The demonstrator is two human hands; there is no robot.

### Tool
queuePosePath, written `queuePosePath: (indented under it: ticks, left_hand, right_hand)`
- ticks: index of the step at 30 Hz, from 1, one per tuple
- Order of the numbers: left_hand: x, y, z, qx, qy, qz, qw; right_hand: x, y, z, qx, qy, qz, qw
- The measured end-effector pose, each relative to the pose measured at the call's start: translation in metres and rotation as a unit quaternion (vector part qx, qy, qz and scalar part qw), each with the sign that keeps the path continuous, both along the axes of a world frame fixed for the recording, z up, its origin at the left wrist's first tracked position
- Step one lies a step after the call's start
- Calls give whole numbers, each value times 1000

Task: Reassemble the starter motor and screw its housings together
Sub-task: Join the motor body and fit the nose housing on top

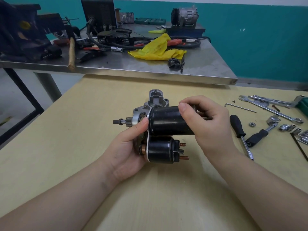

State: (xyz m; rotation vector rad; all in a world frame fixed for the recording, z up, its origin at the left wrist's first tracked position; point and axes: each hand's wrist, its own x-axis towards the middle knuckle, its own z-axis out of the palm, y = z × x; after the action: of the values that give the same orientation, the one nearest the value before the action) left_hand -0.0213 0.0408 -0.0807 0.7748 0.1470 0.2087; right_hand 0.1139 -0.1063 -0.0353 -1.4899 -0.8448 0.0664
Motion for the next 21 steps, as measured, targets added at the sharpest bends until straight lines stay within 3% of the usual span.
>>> queuePosePath:
  ticks: [4, 10, 14, 21]
  left_hand:
    - [0, 1, -1, 18, 13, 9, 1000]
    - [2, 7, 1, -25, 21, 12, 999]
    - [3, 10, 3, -48, 20, 6, 999]
    - [2, 6, 3, 6, 2, 14, 1000]
  right_hand:
    - [-1, 2, 1, -8, 87, 22, 996]
    - [10, 3, 8, -105, 132, 106, 980]
    - [15, 1, 12, -153, 130, 161, 966]
    - [12, -3, 13, -145, 102, 149, 973]
